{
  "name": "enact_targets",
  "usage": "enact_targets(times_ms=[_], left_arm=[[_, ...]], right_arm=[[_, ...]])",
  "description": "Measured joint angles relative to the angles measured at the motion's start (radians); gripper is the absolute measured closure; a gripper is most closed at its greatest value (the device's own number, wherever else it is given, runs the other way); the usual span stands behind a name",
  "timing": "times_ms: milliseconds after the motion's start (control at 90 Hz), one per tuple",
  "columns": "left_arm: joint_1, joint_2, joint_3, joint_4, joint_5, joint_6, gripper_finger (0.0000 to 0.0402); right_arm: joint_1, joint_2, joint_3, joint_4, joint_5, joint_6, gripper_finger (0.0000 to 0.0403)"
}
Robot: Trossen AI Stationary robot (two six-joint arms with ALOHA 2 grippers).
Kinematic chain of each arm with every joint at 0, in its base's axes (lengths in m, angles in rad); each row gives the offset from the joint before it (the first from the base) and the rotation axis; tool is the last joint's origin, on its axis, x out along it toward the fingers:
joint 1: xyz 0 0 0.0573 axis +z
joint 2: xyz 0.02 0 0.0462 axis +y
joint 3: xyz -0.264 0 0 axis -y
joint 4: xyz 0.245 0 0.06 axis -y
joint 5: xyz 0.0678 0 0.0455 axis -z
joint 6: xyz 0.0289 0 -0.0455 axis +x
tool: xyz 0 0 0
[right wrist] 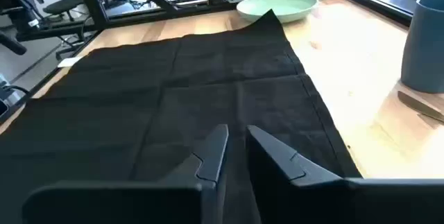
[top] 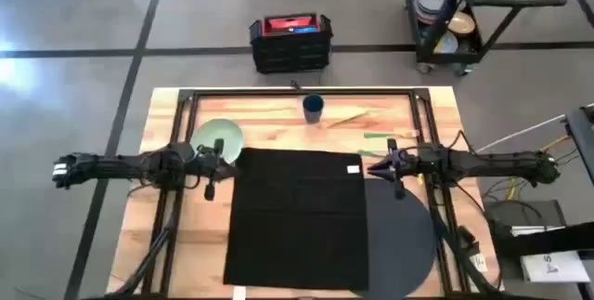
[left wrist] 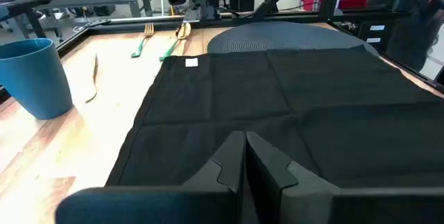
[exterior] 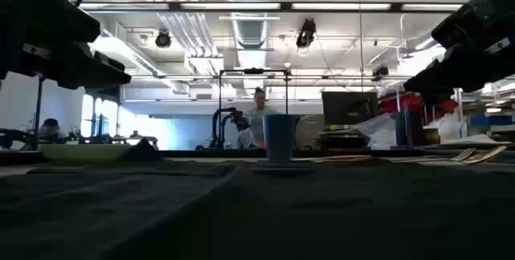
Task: Set table place
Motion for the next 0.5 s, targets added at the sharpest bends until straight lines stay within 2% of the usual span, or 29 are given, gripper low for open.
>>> enact_targets(times_ms=[500], left_arm=[[0.000,0.000,0.000,0.000,0.000,0.000,0.0400]], right_arm=[[0.000,0.000,0.000,0.000,0.000,0.000,0.0336]])
